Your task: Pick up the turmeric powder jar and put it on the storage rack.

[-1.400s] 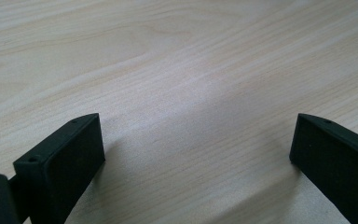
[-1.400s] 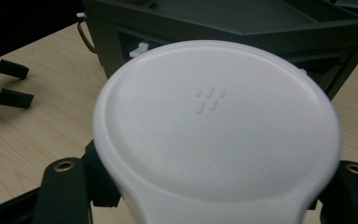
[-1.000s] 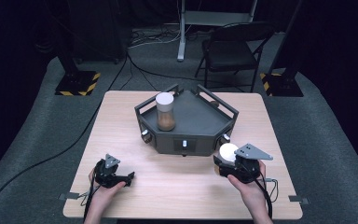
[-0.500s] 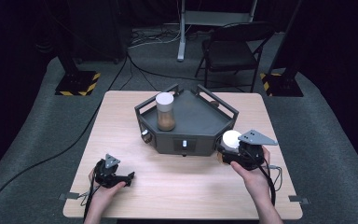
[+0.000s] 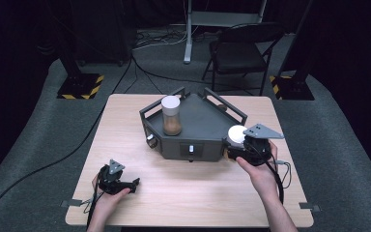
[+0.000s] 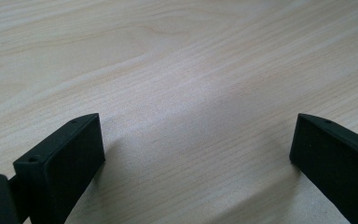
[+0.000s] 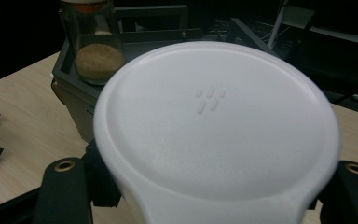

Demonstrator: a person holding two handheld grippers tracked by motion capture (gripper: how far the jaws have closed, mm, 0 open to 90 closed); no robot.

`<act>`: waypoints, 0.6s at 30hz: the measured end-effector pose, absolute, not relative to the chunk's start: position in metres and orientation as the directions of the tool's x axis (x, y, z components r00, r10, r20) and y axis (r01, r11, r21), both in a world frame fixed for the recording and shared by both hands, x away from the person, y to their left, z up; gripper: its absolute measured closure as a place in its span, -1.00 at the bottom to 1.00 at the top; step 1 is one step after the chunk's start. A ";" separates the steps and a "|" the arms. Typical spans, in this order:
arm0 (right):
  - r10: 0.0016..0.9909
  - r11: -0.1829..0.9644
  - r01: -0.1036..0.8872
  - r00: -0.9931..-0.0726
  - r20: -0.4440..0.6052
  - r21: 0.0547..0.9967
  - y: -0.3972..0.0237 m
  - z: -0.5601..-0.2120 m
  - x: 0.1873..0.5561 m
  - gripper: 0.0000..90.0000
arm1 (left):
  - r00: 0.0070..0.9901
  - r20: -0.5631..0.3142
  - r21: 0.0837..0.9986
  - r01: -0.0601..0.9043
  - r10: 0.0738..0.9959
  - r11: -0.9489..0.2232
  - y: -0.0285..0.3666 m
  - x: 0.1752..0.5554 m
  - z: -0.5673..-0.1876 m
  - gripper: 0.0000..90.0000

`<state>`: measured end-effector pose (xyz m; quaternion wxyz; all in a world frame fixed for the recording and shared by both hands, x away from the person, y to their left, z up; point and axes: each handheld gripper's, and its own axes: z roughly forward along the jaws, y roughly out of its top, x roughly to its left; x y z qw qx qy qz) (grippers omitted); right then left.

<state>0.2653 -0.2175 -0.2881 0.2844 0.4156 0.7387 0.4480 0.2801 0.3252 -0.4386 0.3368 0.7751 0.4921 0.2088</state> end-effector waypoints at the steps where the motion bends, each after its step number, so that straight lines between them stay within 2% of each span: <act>1: 0.869 0.254 0.359 -0.493 -0.049 0.898 -0.217 -0.287 0.267 -0.35 | 0.428 -0.008 0.728 0.622 0.904 -0.289 0.325 0.280 -0.439 -0.94; 18: 0.880 0.248 0.367 -0.473 -0.050 0.897 -0.204 -0.274 0.294 -0.35 | 0.432 -0.007 0.728 0.621 0.902 -0.291 0.325 0.281 -0.439 -0.94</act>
